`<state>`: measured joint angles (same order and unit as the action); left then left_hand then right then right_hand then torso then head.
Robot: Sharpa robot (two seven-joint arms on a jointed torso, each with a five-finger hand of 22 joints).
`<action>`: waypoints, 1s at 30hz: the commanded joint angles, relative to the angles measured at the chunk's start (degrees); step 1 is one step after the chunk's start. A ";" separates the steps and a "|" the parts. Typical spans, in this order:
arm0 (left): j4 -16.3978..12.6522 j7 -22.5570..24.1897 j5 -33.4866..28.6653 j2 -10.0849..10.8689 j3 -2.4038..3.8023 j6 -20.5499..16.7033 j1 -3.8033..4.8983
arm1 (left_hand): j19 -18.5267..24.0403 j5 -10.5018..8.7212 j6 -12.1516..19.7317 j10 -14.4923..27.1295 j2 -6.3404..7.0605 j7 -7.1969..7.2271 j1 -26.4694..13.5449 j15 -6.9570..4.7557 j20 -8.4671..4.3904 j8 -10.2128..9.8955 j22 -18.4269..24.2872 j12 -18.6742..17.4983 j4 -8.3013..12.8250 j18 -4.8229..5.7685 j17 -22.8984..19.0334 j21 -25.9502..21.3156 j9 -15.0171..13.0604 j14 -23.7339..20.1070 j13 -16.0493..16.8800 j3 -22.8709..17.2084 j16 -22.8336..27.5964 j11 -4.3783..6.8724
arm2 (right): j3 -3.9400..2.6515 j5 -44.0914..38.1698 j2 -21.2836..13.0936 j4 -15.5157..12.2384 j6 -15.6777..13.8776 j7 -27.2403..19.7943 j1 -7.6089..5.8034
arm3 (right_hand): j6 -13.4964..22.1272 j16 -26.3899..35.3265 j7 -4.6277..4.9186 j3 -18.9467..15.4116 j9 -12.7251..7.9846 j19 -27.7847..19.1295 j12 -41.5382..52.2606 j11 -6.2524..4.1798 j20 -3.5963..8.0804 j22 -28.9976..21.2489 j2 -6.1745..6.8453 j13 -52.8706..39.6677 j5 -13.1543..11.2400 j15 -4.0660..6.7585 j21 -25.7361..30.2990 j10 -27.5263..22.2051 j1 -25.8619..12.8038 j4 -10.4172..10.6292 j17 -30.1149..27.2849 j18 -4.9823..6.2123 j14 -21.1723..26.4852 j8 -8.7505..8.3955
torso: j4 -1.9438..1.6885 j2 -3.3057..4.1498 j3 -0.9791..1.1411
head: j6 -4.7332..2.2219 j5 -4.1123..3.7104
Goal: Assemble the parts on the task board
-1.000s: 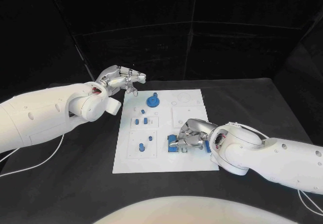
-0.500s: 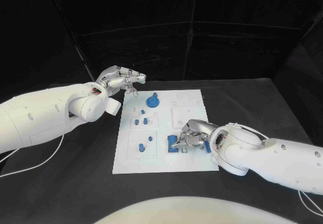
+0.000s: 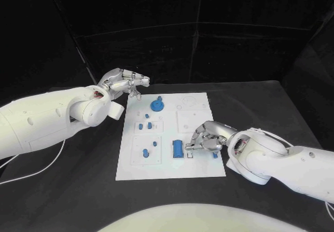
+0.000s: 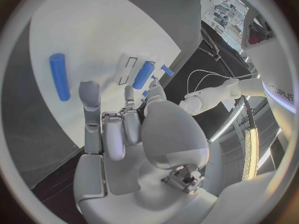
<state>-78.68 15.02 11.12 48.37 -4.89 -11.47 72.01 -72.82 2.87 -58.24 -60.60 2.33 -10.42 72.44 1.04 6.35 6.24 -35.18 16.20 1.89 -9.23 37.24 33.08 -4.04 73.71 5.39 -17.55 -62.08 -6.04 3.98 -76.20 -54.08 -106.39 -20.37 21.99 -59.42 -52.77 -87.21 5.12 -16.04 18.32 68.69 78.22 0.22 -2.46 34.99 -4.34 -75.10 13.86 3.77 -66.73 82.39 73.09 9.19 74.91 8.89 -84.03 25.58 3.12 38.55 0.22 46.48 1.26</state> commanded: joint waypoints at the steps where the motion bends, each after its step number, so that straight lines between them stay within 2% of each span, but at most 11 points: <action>1: 0.11 0.37 -0.15 -0.05 -0.03 0.54 0.07 | -0.31 -0.15 0.56 0.41 -0.31 0.00 0.26 0.00 0.20 0.38 0.10 0.31 -0.08 -1.16 -0.04 -0.27 0.05 -0.22 0.08 0.11 0.00 -0.11 | -0.01 0.54 -2.51 -0.93 -3.40 -3.31 -0.11 | 0.38 0.15 0.14 -0.30 -0.14 -0.30 -0.38 0.46 -0.40 -0.20 0.17 -0.83 0.13 -0.52 0.39 -0.26 0.75 -0.42 7.97 -0.17 -4.53 -0.57 | 0.11 -0.19 -0.11 | -0.09 -0.45; 3: 0.10 0.39 -0.15 -0.01 -0.21 0.53 0.06 | -0.31 -0.15 0.56 0.41 -0.31 0.00 0.26 0.00 0.20 0.38 0.10 0.31 -0.08 -1.16 -0.04 -0.27 0.05 -0.22 0.08 0.11 0.00 -0.11 | -0.01 -0.68 -4.40 -1.12 -2.38 -2.96 -0.12 | 0.43 0.31 0.22 -0.50 -0.23 -0.42 -0.76 0.55 -0.49 -0.42 0.31 -0.44 -0.14 -0.60 0.51 -0.53 0.71 -0.43 7.63 -0.12 -4.45 -0.84 | 0.22 -0.14 -0.08 | -0.42 -0.50; 7: -0.02 0.48 -0.15 0.10 -0.46 0.53 0.06 | -0.31 -0.15 0.56 0.41 -0.31 0.00 0.26 0.00 0.20 0.38 0.10 0.31 -0.08 -1.16 -0.04 -0.27 0.05 -0.22 0.08 0.11 0.00 -0.11 | 0.01 -3.59 -6.81 -0.90 -1.16 -2.16 -0.11 | 0.50 0.58 0.30 -0.66 -0.32 -0.66 -1.23 0.62 -0.58 -0.87 0.44 0.04 -0.21 -0.67 0.75 -0.85 0.72 -0.46 7.03 -0.05 -4.32 -1.11 | 0.57 -0.24 -0.12 | -0.25 -0.99; 10: -0.07 0.51 -0.15 0.18 -0.56 0.53 0.06 | -0.31 -0.15 0.56 0.41 -0.31 0.00 0.26 0.00 0.20 0.38 0.10 0.31 -0.08 -1.16 -0.04 -0.27 0.05 -0.22 0.08 0.11 0.00 -0.11 | 0.02 -6.00 -7.95 -0.55 -0.68 -1.02 -0.09 | 0.44 0.65 0.30 -0.68 -0.33 -0.72 -1.35 0.63 -0.60 -0.98 0.44 0.16 -0.21 -0.69 0.82 -0.93 0.76 -0.47 6.89 -0.03 -4.29 -1.15 | 0.88 -0.28 -0.05 | -0.22 -1.00; 14: -0.11 0.50 -0.15 0.30 -0.61 0.52 0.07 | -0.31 -0.15 0.56 0.41 -0.31 0.00 0.26 0.00 0.20 0.38 0.10 0.31 -0.08 -1.16 -0.04 -0.27 0.05 -0.22 0.08 0.11 0.00 -0.11 | 0.04 -8.25 -8.55 -0.14 -0.34 1.48 -0.04 | -0.63 0.53 0.13 -0.74 -0.29 -0.57 -1.24 0.53 -0.69 -0.53 0.21 -0.04 0.62 -0.66 0.69 -0.81 1.10 -0.57 7.25 -0.04 -4.35 -1.15 | 0.96 -0.28 0.04 | -0.14 -1.08; 17: -0.14 0.51 -0.15 0.36 -0.63 0.53 0.07 | -0.31 -0.15 0.56 0.41 -0.31 0.00 0.26 0.00 0.20 0.38 0.10 0.31 -0.08 -1.16 -0.04 -0.27 0.05 -0.22 0.08 0.11 0.00 -0.11 | 0.05 -9.23 -8.53 0.24 0.10 3.03 -0.02 | -1.33 0.53 -0.04 -0.72 -0.29 -0.46 -1.24 0.38 -0.65 -0.35 -0.02 -0.10 1.63 -0.56 0.63 -0.75 1.51 -0.73 7.30 -0.04 -4.37 -1.25 | 0.77 -0.31 -0.06 | -0.10 -1.23; 20: -0.18 0.51 -0.15 0.39 -0.64 0.56 0.07 | -0.31 -0.15 0.56 0.41 -0.31 0.00 0.26 0.00 0.20 0.38 0.10 0.31 -0.08 -1.16 -0.04 -0.27 0.05 -0.22 0.08 0.11 0.00 -0.11 | 0.06 -10.06 -8.29 0.74 0.69 4.32 0.02 | -1.82 0.54 -0.15 -0.81 -0.26 -0.44 -1.33 0.29 -0.61 -0.36 -0.08 -0.04 2.21 -0.49 0.65 -0.77 1.62 -0.75 7.28 -0.03 -4.37 -1.28 | 0.70 -0.30 -0.04 | -0.05 -1.21; 25: -0.21 0.51 -0.15 0.48 -0.64 0.59 0.07 | -0.31 -0.15 0.56 0.41 -0.31 0.00 0.26 0.00 0.20 0.38 0.10 0.31 -0.08 -1.16 -0.04 -0.27 0.05 -0.22 0.08 0.11 0.00 -0.11 | 0.07 -10.65 -7.37 1.51 2.16 5.24 0.16 | -2.17 0.54 -0.24 -0.92 -0.22 -0.43 -1.37 0.22 -0.57 -0.35 -0.06 -0.02 2.37 -0.44 0.66 -0.77 1.62 -0.74 7.30 -0.03 -4.37 -1.26 | 0.82 -0.31 -0.02 | 0.00 -1.12; 27: -0.21 0.50 -0.15 0.51 -0.65 0.62 0.07 | -0.31 -0.15 0.56 0.41 -0.31 0.00 0.26 0.00 0.20 0.38 0.10 0.31 -0.08 -1.16 -0.04 -0.27 0.05 -0.22 0.08 0.11 0.00 -0.11 | 0.07 -10.72 -6.87 1.74 2.90 5.33 0.60 | -2.20 0.55 -0.24 -0.93 -0.22 -0.43 -1.38 0.21 -0.57 -0.35 -0.06 -0.01 2.38 -0.44 0.66 -0.77 1.61 -0.74 7.29 -0.03 -4.37 -1.26 | 0.88 -0.37 -0.03 | 0.02 -1.06; 30: -0.20 0.34 -0.15 0.52 -0.65 0.76 0.07 | -0.33 -0.15 0.57 0.44 -0.33 -0.01 0.25 0.01 0.20 0.41 0.13 0.38 -0.12 -1.16 -0.07 -0.29 0.04 -0.22 0.09 0.14 -0.01 -0.12 | 0.08 -10.05 -6.17 1.84 3.83 5.23 1.68 | -2.31 0.59 -0.27 -1.06 -0.22 -0.47 -1.40 0.19 -0.55 -0.45 0.03 -0.01 2.34 -0.41 0.72 -0.77 1.54 -0.70 7.20 -0.02 -4.36 -1.29 | 0.75 -0.33 -0.07 | 0.07 -1.17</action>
<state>-78.77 15.05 11.12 48.86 -5.57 -11.44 71.99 -72.82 2.87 -58.24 -60.60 2.33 -10.42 72.44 1.04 6.35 6.46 -35.14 16.20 1.89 -9.23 37.23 33.08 -4.04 73.71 5.43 -17.55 -62.08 -6.04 4.02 -85.40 -60.46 -104.56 -18.89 26.19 -57.99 -54.66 -86.86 4.73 -16.76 18.05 68.29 77.16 0.84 -2.86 34.58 -4.40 -75.07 15.85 3.36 -66.21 81.77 74.22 8.49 74.91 8.89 -84.04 24.61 3.90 38.20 0.18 46.54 0.15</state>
